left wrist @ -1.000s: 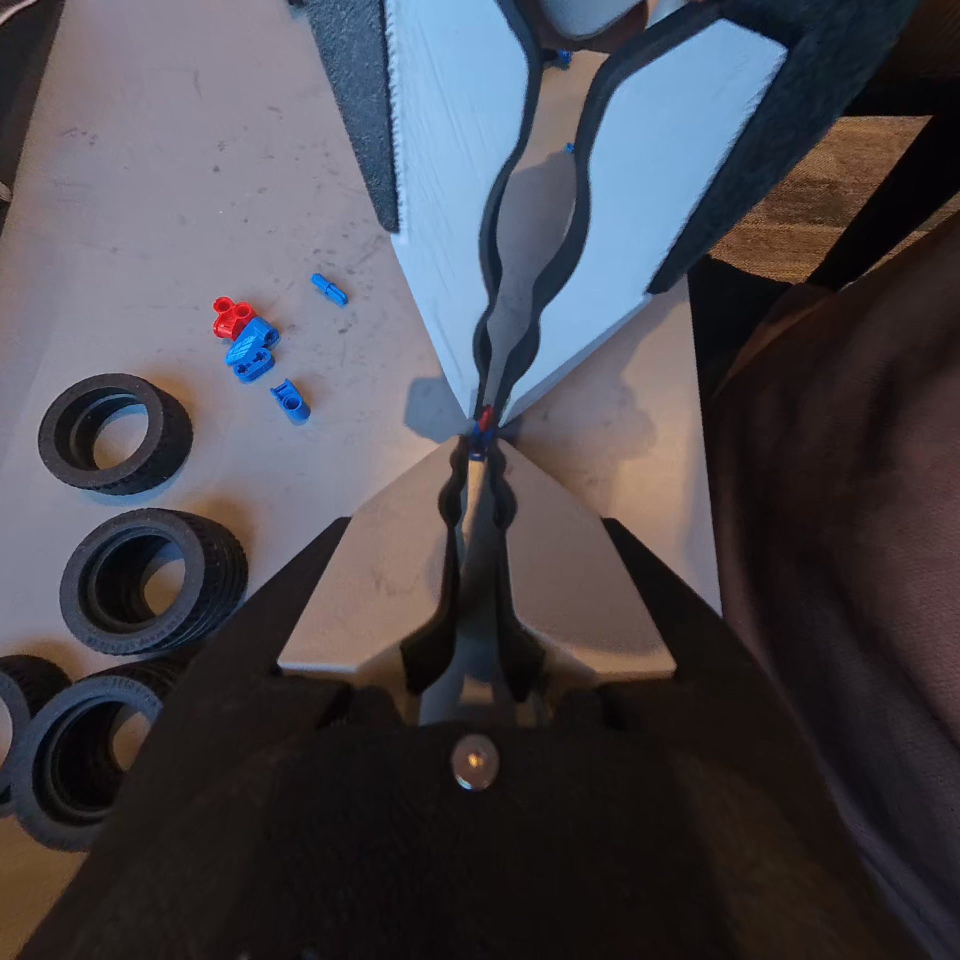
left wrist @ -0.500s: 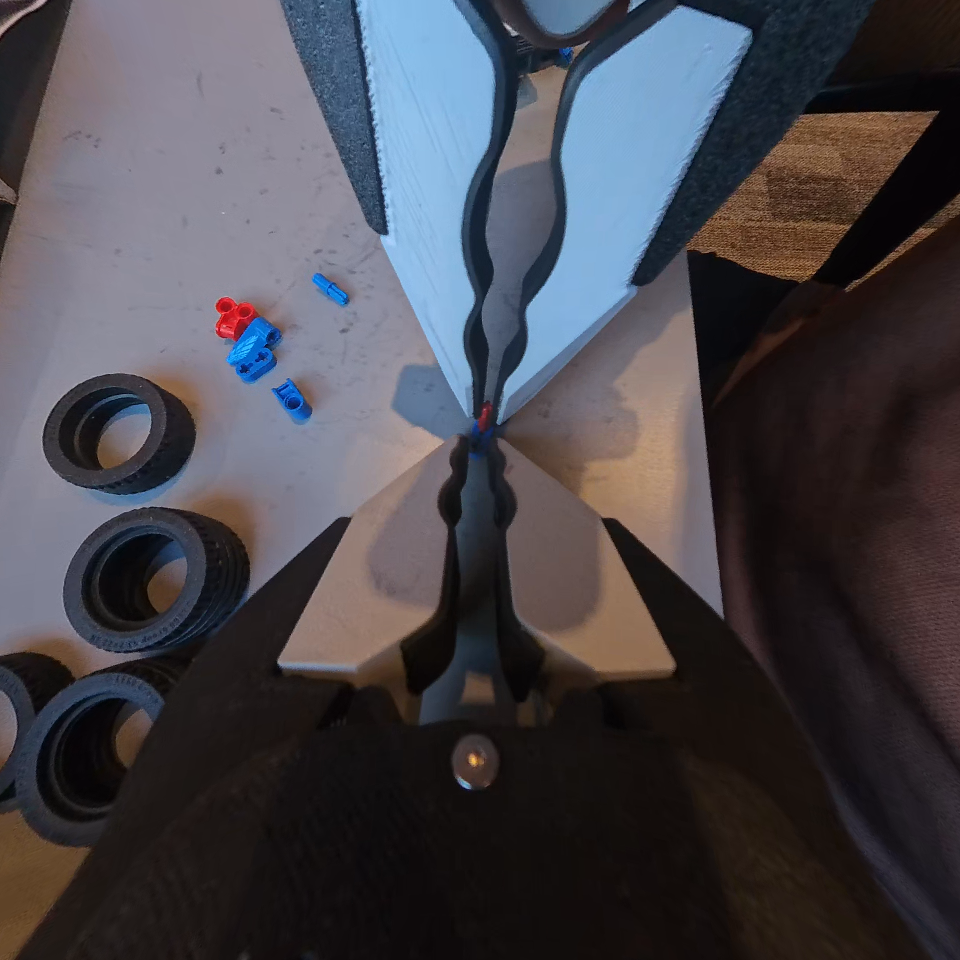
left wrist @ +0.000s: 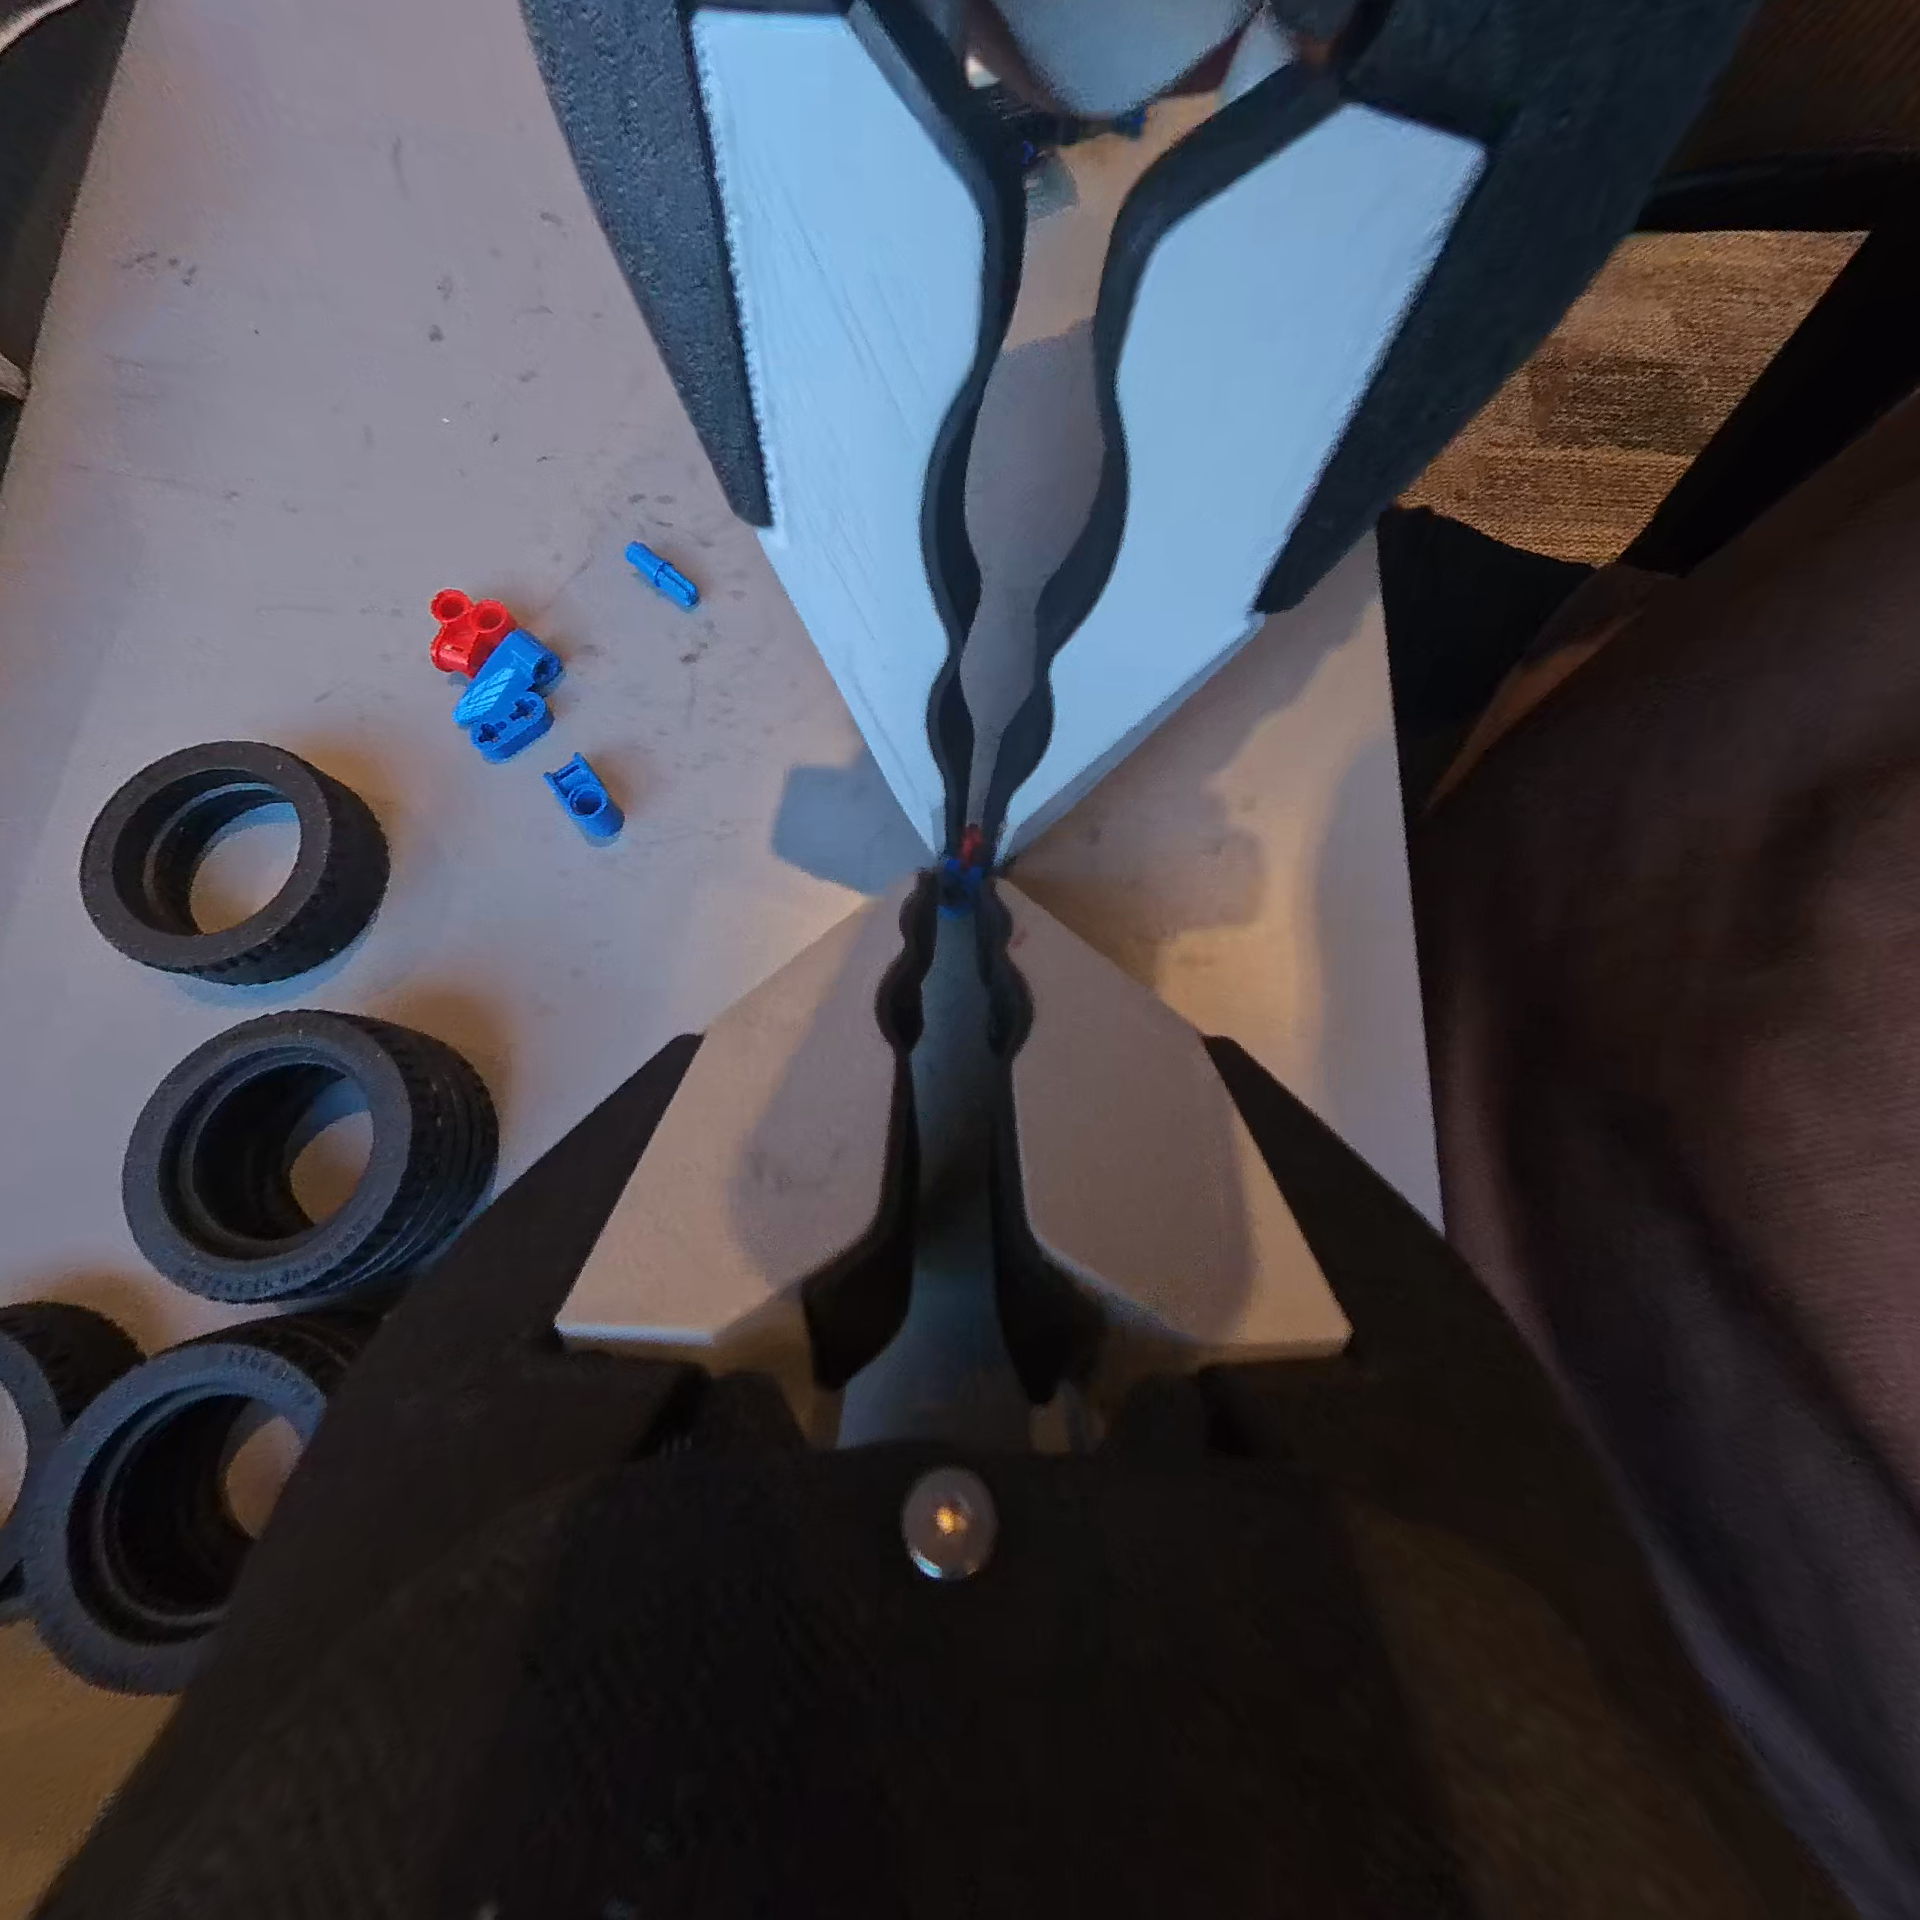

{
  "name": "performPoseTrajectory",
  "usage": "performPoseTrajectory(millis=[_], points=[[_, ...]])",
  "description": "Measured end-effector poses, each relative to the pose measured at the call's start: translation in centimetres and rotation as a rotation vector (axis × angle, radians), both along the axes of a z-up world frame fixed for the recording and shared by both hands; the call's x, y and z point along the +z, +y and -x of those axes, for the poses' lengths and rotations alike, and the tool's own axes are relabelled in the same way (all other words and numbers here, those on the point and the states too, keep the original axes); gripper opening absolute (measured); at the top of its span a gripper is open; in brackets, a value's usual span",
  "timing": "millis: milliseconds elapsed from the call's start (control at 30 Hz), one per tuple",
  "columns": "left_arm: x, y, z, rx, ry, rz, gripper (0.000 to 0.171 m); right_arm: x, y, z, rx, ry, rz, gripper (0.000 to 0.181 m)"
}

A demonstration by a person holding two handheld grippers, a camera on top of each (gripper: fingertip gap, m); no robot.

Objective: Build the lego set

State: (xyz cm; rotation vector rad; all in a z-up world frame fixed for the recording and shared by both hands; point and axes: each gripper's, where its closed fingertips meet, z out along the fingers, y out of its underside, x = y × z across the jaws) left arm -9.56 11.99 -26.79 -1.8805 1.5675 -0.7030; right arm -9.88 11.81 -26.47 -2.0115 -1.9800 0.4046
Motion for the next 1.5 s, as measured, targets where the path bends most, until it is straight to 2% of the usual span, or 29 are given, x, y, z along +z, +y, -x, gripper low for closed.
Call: performPoseTrajectory(millis=[100, 233, 367, 467, 567, 700, 800, 1067, 1167, 1267, 1300, 1367, 1433, 1500], points=[[0.0, 0.0, 0.0, 0.001, -0.002, 0.006, 0.005, 0.0, 0.0, 0.0, 0.005, -0.004, -0.004, 0.004], [0.0, 0.1, 0.0, 0.007, -0.002, 0.01, 0.005, 0.1, 0.1, 0.1, -0.081, 0.094, 0.046, 0.004], [0.1, 0.3, 0.1, 0.024, -0.02, 0.081, 0.005, 0.4, 0.6, 0.0, -0.149, 0.208, 0.019, 0.008], [0.3, 0.8, 0.2, 0.058, -0.051, 0.175, 0.004, 1.5, 0.7, 0.0, -0.16, 0.293, -0.035, 0.021], [1.0, 0.6, 0.0, 0.077, -0.119, 0.322, 0.004, 2.1, 1.2, -0.3, -0.122, 0.308, -0.177, 0.033], [2.1, -0.3, -0.4, 0.084, -0.21, 0.6, 0.004, 2.3, 0.9, -0.3, -0.022, 0.281, -0.328, 0.032], [2.4, -0.5, -0.4, 0.095, -0.237, 0.744, 0.004, 1.9, 0.7, -0.2, 0.014, 0.279, -0.377, 0.024], [1.9, -0.9, -0.5, 0.109, -0.2, 0.825, 0.004, 1.4, 0.3, 0.1, 0.042, 0.35, -0.404, 0.017], [1.9, -0.6, -0.5, 0.112, -0.199, 0.809, 0.004, 1.4, 0.4, 0.1, 0.038, 0.374, -0.413, 0.016], [2.1, 0.1, -0.5, 0.131, -0.222, 0.734, 0.004, 1.4, 1.0, -0.2, -0.03, 0.405, -0.352, 0.016], [2.1, 0.7, -0.3, 0.148, -0.225, 0.674, 0.004, 1.4, 1.3, -0.4, -0.058, 0.413, -0.333, 0.016], [2.3, 1.7, 0.3, 0.15, -0.224, 0.455, 0.01, 1.4, 1.6, -0.7, -0.104, 0.431, -0.266, 0.016], [2.1, 2.0, 0.9, 0.123, -0.175, 0.234, 0.01, 1.4, 1.6, -0.8, -0.152, 0.465, -0.173, 0.016], [1.7, 1.6, 0.8, 0.064, -0.116, 0.11, 0.015, 1.5, 1.4, -0.7, -0.186, 0.504, -0.079, 0.016]])
